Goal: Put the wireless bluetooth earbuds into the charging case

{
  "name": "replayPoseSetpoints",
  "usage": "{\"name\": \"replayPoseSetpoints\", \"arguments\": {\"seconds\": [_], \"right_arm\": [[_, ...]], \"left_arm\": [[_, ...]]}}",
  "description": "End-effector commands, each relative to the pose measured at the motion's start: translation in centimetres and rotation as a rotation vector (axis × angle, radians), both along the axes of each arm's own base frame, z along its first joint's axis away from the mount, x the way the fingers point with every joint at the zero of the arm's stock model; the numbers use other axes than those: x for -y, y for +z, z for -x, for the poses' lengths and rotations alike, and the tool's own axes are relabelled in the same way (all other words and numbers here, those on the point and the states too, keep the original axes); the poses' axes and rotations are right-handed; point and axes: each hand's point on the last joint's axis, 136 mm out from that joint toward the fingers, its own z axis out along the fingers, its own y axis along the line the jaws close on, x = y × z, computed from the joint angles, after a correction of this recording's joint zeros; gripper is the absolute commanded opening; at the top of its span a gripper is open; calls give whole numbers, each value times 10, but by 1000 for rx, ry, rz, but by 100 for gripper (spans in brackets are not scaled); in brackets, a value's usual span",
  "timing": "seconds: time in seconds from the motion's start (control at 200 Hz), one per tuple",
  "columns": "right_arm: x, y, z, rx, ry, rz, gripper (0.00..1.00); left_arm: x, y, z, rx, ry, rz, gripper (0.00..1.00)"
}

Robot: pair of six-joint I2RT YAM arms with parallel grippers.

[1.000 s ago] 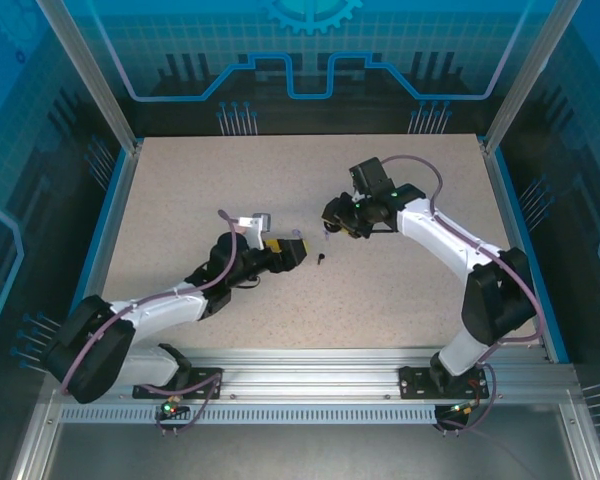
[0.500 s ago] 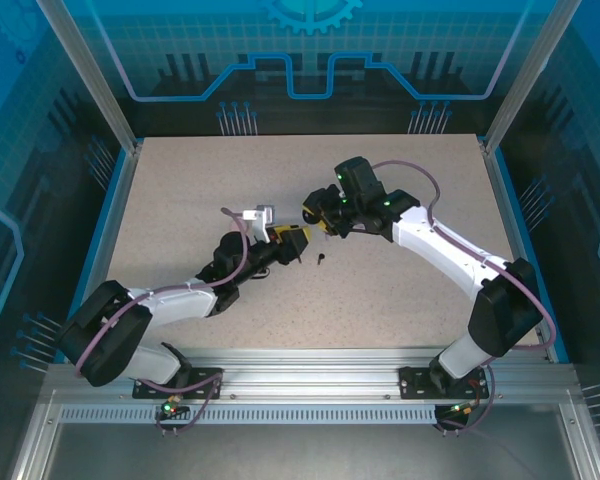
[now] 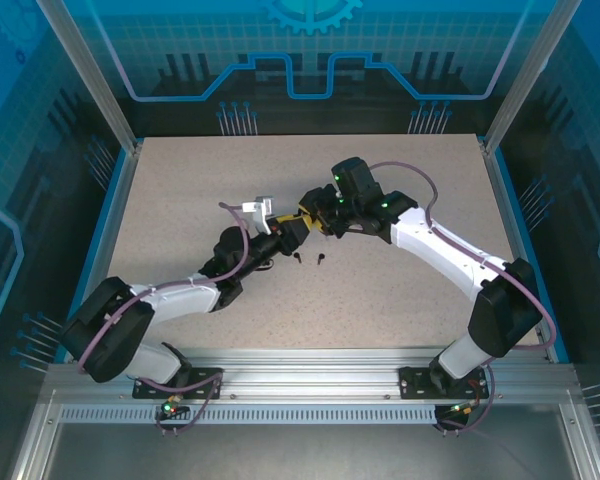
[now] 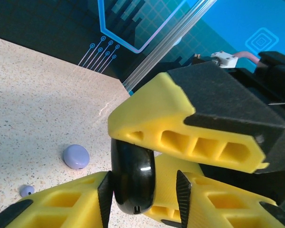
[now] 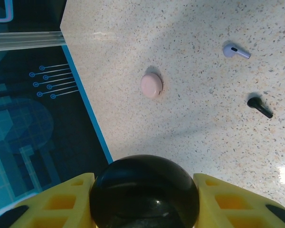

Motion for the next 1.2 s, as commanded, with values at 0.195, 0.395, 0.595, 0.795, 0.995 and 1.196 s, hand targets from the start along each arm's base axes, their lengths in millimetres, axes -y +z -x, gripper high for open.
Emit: {"name": "replayPoseSetpoints", "arguments": {"seconds": [0.195, 0.395, 0.595, 0.795, 0.995, 1.196], "right_arm": [[-19, 28, 7, 44, 40, -76, 34], [-20, 29, 8, 46, 42, -79, 34], [-19, 30, 10, 47, 44, -82, 34], [-20, 29, 11, 45, 50, -85, 33], [-20, 31, 12, 48, 49, -89, 33], [-18, 34, 11, 59, 41, -92, 36]], "left_arm": [[2, 27, -8, 71, 24, 55, 36], [1, 30, -10, 78, 34, 58, 28], [-3, 32, -11, 85, 56, 63, 29], [-4, 36, -13, 92, 67, 74, 30], [-5, 37, -13, 93, 75, 76, 14], [-4, 35, -11, 80, 63, 73, 1]]}}
